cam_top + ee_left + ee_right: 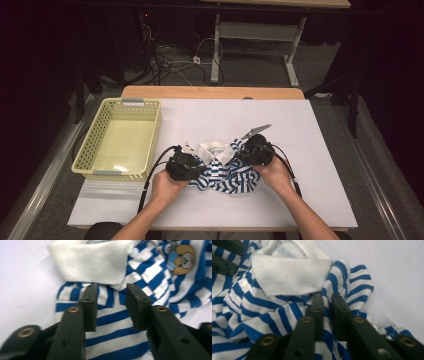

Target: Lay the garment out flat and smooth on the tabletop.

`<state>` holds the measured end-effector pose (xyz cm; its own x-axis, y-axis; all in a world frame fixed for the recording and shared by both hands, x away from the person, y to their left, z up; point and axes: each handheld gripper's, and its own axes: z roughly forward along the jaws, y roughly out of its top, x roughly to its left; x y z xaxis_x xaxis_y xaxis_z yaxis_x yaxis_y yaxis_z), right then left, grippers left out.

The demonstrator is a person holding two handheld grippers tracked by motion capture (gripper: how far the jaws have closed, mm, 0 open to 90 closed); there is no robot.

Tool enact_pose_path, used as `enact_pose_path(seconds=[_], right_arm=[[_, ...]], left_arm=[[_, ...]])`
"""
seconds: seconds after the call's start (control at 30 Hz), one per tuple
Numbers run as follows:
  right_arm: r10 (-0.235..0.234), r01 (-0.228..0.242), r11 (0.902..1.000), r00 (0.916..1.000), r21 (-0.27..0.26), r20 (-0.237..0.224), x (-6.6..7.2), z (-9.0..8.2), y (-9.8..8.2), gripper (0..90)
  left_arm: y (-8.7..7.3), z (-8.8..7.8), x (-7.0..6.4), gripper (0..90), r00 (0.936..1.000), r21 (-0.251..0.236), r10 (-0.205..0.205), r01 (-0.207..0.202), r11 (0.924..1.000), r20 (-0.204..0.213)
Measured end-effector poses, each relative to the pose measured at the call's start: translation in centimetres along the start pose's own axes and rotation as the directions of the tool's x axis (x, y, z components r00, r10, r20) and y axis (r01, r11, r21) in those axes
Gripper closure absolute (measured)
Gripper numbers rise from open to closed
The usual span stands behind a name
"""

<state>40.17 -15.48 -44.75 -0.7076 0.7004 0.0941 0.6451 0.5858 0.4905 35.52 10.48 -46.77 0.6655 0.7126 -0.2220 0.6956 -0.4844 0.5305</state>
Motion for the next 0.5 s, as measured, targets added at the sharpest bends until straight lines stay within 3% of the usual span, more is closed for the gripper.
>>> enact_pose_path(seconds=[0.13, 0.2, 0.37, 0.5], right_arm=[[-0.008, 0.008, 0.9997, 0.9999, -0.024, 0.013, -0.1, -1.5, -1.2, 85.8], [-0.005, 0.006, 0.9990, 0.9997, -0.045, 0.023, -0.1, -2.6, -2.1, 85.8], [0.003, -0.001, 0.9965, 0.9998, -0.084, 0.021, 0.2, -4.9, -5.4, 85.5], [0.014, -0.014, 0.9961, 0.9999, -0.087, 0.001, 0.6, -5.9, -8.1, 85.5]], left_arm=[[-0.3, 0.6, 0.4, 54.2, 0.9998, 0.031, -0.017, 0.018, 0.9993, -0.009], [-0.4, 0.7, 0.3, 53.9, 0.9998, 0.022, -0.014, 0.015, 0.9996, -0.014], [-0.4, 0.8, 0.1, 53.9, 0.9997, 0.023, -0.005, 0.005, 0.9997, -0.025], [-0.4, 0.8, 0.1, 54.0, 0.9997, 0.021, -0.008, 0.008, 0.9997, -0.023]])
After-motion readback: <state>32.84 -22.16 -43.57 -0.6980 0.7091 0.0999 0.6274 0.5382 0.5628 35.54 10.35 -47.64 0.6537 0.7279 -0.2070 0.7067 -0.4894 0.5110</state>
